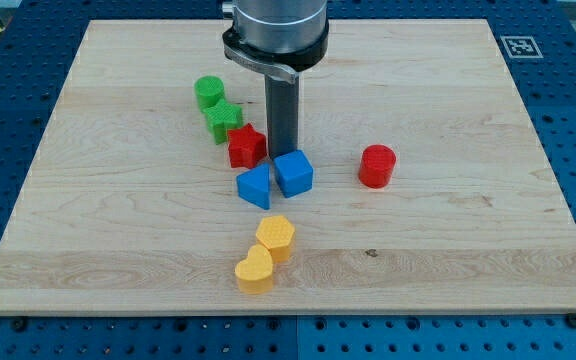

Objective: Push red star above the blue cube

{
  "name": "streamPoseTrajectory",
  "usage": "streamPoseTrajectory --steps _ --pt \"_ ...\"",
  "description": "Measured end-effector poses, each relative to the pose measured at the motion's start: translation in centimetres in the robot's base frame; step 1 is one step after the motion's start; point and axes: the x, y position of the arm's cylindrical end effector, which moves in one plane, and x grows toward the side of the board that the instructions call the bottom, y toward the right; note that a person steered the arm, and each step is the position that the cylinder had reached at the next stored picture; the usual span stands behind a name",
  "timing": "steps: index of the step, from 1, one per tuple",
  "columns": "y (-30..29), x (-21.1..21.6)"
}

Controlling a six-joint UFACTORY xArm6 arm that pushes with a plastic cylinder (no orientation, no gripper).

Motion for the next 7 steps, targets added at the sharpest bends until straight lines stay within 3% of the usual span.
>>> streamPoseTrajectory --steps 1,2,4,7 --pt "0.1 0.4" --pt "1.2 -1.9" --pt "0.7 -10.1" --pt "-8.2 -14.8"
